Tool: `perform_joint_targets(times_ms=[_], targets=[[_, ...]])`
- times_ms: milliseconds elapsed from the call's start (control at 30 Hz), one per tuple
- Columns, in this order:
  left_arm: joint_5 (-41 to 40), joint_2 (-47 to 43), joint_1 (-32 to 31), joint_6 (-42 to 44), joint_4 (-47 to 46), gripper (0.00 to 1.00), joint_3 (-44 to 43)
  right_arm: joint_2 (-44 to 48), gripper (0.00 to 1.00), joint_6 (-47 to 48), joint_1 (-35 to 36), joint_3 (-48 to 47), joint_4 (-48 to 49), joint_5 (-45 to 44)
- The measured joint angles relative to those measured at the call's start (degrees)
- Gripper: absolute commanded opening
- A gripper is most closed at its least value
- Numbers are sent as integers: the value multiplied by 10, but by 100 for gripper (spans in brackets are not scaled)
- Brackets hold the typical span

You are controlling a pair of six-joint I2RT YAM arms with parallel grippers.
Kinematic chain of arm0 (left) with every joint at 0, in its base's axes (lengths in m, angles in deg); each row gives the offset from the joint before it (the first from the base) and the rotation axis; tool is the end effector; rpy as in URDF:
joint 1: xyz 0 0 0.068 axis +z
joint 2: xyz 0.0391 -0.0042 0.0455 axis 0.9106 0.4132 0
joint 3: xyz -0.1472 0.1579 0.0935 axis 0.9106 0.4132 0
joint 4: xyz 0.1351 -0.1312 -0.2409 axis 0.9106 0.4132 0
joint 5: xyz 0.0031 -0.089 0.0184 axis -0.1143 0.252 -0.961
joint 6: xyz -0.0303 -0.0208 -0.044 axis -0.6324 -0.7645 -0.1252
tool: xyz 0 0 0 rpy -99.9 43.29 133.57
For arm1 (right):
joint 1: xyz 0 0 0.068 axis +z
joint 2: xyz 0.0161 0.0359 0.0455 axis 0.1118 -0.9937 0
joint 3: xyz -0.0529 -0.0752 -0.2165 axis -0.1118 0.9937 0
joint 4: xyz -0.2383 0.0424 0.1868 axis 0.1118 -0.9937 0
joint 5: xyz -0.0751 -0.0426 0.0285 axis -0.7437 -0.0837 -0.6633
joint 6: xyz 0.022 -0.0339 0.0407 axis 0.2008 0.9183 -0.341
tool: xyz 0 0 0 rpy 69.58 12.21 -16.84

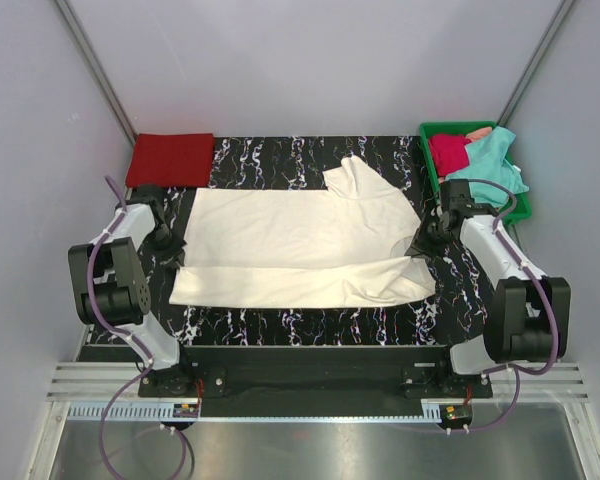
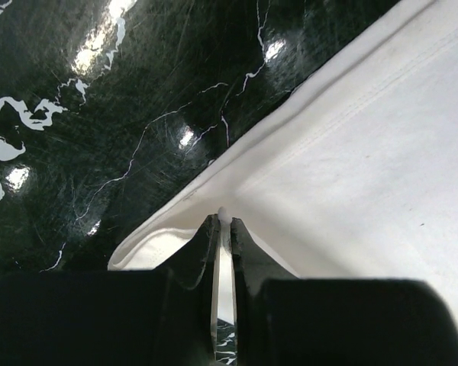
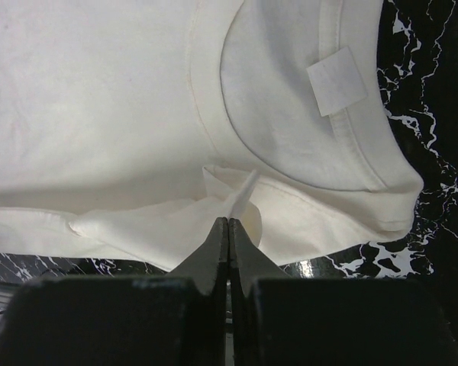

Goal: Fold and stack the t-shirts
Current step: Fold the tshirt

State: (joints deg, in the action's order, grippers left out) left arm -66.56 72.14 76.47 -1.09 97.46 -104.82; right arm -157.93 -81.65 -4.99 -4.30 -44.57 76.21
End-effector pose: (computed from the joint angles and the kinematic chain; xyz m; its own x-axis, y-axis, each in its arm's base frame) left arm 0.3354 0.0669 0.1157 -0.7058 -0.6887 -0.1660 -0.6935 0.7195 -0.0367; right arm 0.3307 0.0175 0.1686 -0.8865 0.3703 -0.2775 0.2642 0.8974 0.3533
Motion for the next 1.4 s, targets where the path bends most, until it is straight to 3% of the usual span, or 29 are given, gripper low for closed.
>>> perform_joint_targets(times_ms=[833, 1400], targets=[[-1, 38, -1, -1, -7, 0, -19, -72, 0, 17, -1, -45, 13, 14], [-9, 50, -1, -1, -16, 1, -22, -116, 0, 19, -1, -115, 58, 80]])
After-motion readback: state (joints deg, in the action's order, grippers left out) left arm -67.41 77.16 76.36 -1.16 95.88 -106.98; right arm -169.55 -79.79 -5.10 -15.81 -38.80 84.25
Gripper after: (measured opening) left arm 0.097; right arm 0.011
